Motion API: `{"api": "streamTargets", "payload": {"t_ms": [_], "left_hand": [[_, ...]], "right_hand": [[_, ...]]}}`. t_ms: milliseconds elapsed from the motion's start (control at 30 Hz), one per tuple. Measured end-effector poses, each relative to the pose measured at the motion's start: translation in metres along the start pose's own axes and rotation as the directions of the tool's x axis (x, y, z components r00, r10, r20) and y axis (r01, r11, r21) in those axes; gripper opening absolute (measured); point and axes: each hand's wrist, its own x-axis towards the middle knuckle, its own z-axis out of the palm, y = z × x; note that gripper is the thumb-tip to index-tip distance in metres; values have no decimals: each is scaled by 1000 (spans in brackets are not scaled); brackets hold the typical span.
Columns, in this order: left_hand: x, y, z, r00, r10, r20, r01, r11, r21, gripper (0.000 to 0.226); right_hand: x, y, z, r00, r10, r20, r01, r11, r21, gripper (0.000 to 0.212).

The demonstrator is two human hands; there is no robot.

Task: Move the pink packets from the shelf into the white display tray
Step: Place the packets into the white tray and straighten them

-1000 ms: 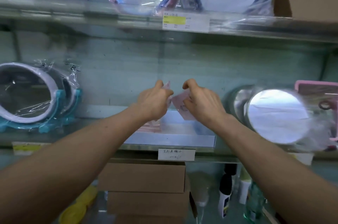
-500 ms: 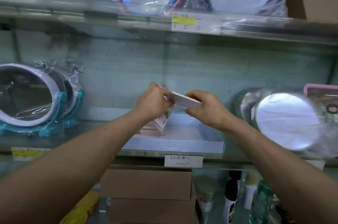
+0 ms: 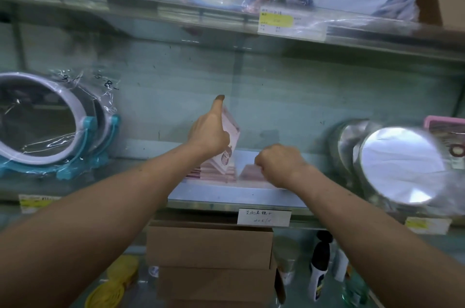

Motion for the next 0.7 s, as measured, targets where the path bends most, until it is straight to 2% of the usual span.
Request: {"api": "streamTargets", "payload": {"t_ms": [67,200,400,433,467,533,567,600,633,700], "left_hand": [[1,-3,1,1000,-28,-2,28,999,-33,81],[4,-12,4,1000,-12,-26,12,1000,-10,38],[3,-10,6,999,-30,-20,27,989,-144,26],[4,-9,6,999,-40,-11,37,980,-196,24],[5,-7,8,998,-56,9,56,967,-250,22],[4,-1,10,994,-90,62,107,931,-349,21],[3,3,11,990,-108,89,136,905,-403,20],[2,6,12,986,-125,114,164,873,-459,20],[2,9,13,980,-140,140,192,844,-501,21],[0,13,13,968,-157,198,241,807,-538,19]], "right_hand": [[9,-5,11,997,12,79,-12,1000,2,19],[17,3,18,937,40,347,-123,967,223,34],[11,10,13,919,33,393,-197,901,386,39],[12,11,9,926,39,375,-227,851,473,41],[10,12,5,932,62,357,-279,752,597,43],[4,17,-4,934,127,334,-354,440,825,36],[-1,18,-9,931,141,336,-363,277,890,29],[-6,19,-14,930,148,337,-360,165,918,22],[-9,20,-16,930,156,334,-352,102,931,16],[-15,21,-18,923,208,325,-342,52,938,8]]}}
